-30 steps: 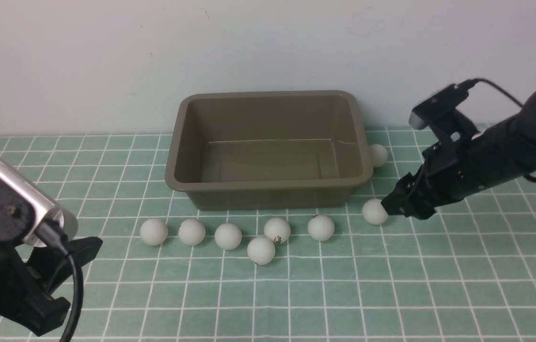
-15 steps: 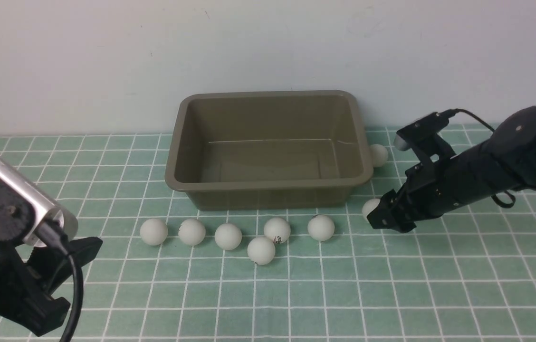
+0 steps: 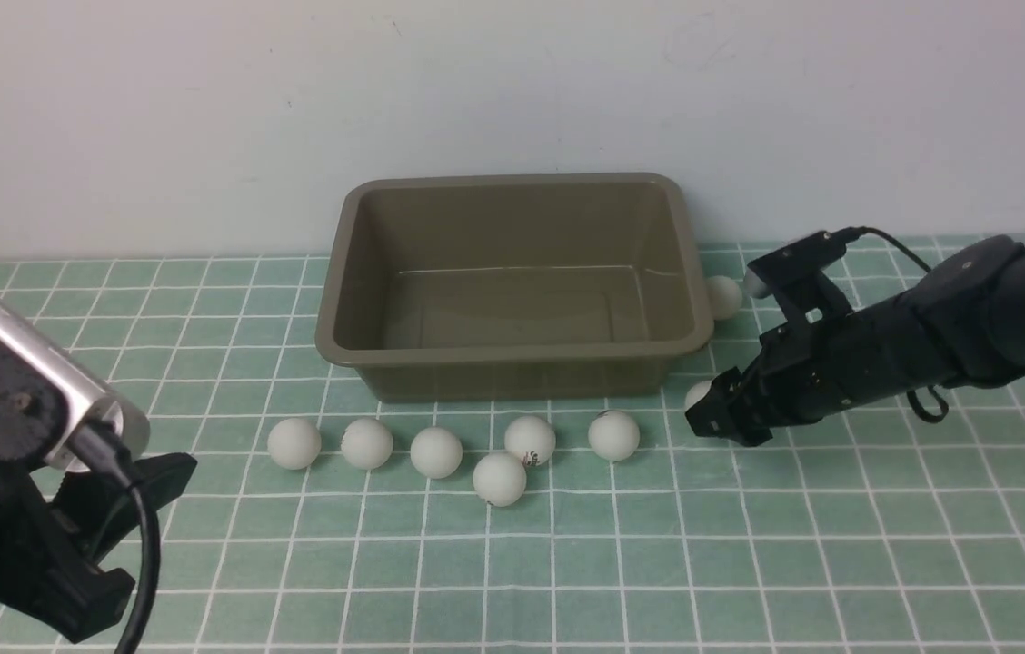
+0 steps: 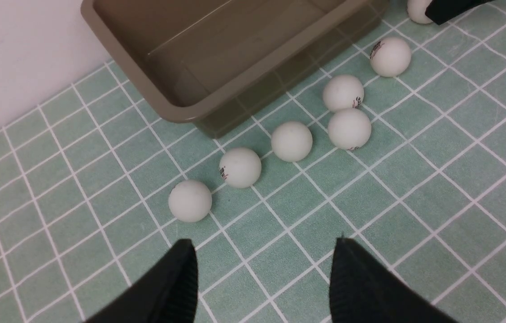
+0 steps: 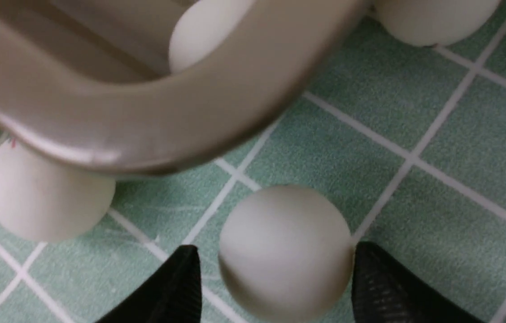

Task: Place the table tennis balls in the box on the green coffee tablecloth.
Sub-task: 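Reach for and grasp a ping pong ball on the table, then release the ping pong ball into the bin and lift the gripper away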

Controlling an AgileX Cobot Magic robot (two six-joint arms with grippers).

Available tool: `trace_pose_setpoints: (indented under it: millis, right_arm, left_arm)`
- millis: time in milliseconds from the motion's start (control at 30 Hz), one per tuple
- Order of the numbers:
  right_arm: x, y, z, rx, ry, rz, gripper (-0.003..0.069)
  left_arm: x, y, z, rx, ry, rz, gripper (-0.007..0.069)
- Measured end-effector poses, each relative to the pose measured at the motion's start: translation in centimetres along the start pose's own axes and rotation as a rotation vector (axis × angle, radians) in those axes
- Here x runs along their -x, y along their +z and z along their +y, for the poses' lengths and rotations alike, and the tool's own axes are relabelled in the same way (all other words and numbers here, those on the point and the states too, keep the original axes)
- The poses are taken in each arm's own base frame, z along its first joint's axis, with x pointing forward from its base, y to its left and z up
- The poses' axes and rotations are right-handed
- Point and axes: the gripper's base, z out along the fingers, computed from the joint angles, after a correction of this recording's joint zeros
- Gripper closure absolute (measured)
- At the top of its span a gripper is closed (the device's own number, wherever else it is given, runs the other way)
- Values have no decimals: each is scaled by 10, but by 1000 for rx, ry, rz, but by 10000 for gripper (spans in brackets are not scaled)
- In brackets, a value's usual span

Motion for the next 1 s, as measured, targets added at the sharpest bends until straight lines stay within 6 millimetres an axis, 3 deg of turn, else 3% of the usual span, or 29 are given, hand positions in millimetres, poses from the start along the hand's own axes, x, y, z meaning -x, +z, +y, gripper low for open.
trace_pose_setpoints:
  millis: [167,333,467,567,633,767,1000]
  right_arm:
    - [2,1,-4,-42,23,-26,329]
    - [3,-2,-9,-74,25,-38,328]
    - [8,-17,-16,-96,39,-69,328]
    - [20,-48,-21,-117,15,-136,328]
    - [28,-63,-16,-93,-31,-167,328]
    - [50,-72,1,6,-82,-220,328]
    - [83,-64,19,68,-145,-280,328]
  left_arm:
    - [0,0,0,0,0,0,262]
    - [0,0,0,0,0,0,262]
    - [0,0,0,0,0,0,262]
    - [0,0,0,0,0,0,262]
    - [0,0,0,0,0,0,262]
    - [0,0,0,0,0,0,262]
    - [0,0,0,0,0,0,262]
